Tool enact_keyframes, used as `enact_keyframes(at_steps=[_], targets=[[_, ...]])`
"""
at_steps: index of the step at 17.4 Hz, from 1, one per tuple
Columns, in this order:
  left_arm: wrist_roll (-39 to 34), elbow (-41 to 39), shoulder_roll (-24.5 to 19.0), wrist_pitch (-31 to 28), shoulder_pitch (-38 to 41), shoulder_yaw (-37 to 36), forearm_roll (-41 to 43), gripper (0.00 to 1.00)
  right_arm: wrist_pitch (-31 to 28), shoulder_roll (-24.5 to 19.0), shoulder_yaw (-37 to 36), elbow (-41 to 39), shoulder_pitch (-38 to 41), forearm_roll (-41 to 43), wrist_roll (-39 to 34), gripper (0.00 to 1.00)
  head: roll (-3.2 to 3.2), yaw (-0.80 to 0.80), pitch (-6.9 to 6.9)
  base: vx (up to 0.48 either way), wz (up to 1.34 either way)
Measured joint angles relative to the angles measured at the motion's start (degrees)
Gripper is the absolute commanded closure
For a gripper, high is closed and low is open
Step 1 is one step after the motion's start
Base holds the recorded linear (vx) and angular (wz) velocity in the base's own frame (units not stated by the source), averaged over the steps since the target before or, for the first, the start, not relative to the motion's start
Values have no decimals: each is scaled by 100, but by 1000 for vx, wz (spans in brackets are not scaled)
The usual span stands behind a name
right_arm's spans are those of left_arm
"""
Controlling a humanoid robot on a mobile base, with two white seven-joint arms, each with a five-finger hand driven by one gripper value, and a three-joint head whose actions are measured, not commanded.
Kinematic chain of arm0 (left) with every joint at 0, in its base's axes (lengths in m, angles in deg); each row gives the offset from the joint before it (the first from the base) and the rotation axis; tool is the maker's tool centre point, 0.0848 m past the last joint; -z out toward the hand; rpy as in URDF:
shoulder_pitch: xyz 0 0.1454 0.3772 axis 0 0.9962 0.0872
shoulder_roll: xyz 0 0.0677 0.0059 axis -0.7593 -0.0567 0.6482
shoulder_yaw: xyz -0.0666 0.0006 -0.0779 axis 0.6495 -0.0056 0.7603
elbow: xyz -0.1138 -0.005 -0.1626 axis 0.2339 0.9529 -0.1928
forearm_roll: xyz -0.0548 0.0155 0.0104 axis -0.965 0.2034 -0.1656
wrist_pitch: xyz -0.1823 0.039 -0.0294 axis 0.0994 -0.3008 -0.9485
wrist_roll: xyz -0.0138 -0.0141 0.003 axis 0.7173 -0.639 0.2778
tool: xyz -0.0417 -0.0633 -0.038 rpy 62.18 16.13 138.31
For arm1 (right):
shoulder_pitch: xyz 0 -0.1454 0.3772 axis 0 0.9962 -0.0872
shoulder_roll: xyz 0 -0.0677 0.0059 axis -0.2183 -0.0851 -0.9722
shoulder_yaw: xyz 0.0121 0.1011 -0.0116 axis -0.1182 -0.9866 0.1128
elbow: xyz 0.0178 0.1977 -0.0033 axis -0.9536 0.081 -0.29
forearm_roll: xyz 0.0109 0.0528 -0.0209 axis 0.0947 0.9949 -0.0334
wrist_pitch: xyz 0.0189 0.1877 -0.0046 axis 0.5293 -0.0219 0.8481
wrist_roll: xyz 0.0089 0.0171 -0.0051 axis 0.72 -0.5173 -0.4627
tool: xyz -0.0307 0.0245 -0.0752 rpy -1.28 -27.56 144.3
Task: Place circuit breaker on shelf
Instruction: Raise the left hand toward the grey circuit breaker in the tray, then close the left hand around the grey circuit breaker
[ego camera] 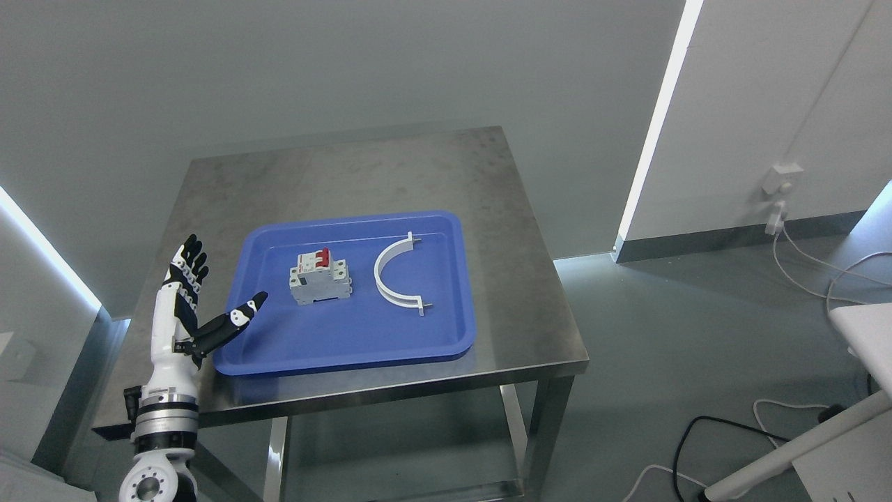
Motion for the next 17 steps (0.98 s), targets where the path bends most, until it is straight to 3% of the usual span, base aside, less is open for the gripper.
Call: enact_keyframes(at_steps=[8,12,17], targets=[[96,13,0,21,-39,10,-2,0,0,0,0,0,0,0,0,0,0,0,0,0,0],[943,15,-117,-13,-191,-45,51,0,0,0,0,0,0,0,0,0,0,0,0,0,0],[1642,31,-470,-755,-454,-173,716,2,0,0,0,0,0,0,0,0,0,0,0,0,0]])
